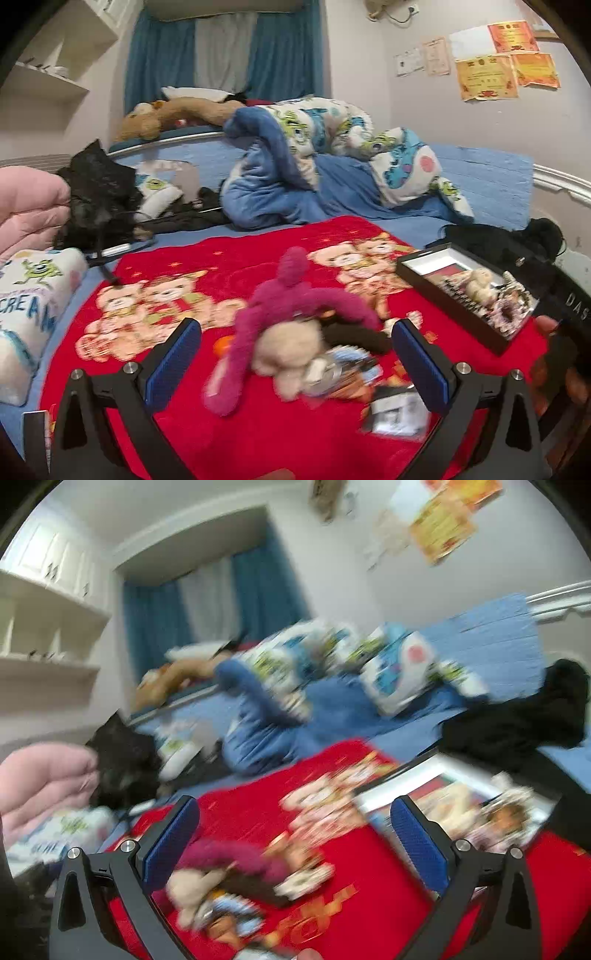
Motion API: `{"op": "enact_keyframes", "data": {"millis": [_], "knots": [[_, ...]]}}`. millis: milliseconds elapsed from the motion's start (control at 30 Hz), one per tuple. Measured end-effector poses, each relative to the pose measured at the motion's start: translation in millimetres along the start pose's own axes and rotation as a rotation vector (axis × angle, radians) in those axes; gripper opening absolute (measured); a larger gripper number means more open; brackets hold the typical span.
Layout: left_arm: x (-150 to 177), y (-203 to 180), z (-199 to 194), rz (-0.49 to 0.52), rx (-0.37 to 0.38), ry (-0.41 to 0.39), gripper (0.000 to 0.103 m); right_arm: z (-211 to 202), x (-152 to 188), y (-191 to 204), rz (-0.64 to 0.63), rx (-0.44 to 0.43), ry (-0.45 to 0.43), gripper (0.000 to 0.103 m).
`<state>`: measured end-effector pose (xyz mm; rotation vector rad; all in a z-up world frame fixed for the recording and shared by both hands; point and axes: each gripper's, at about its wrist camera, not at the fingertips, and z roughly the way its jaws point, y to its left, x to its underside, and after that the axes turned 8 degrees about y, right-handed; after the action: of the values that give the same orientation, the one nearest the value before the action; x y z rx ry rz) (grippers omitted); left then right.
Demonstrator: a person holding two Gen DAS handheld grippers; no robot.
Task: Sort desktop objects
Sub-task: 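Withdraw both tools from the box back toward the pile of items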
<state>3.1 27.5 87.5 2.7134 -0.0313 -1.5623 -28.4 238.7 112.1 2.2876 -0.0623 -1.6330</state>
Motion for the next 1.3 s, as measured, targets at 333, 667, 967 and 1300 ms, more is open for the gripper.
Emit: {"op": "enact_keyframes", "data": {"millis": [333,667,967,1300], "knots": [[44,62,-2,-0.056,-0.052,-0.039,0.103,30,46,53,-0.094,-0.065,0.126,0.103],[69,89,36,-0.202,-0.042,0.049,0.103,52,92,66,-0.170,-0.023,0.247,0.103],[84,96,50,-0.233,-0.013,0.090,0.103,57,110,84,-0.270,-0.015,0.265,0.103],[89,75,50,-0.137,-0.068,0.086,0.103,71,115,82,-0.252,-0.015,0.335,0.103]]}}
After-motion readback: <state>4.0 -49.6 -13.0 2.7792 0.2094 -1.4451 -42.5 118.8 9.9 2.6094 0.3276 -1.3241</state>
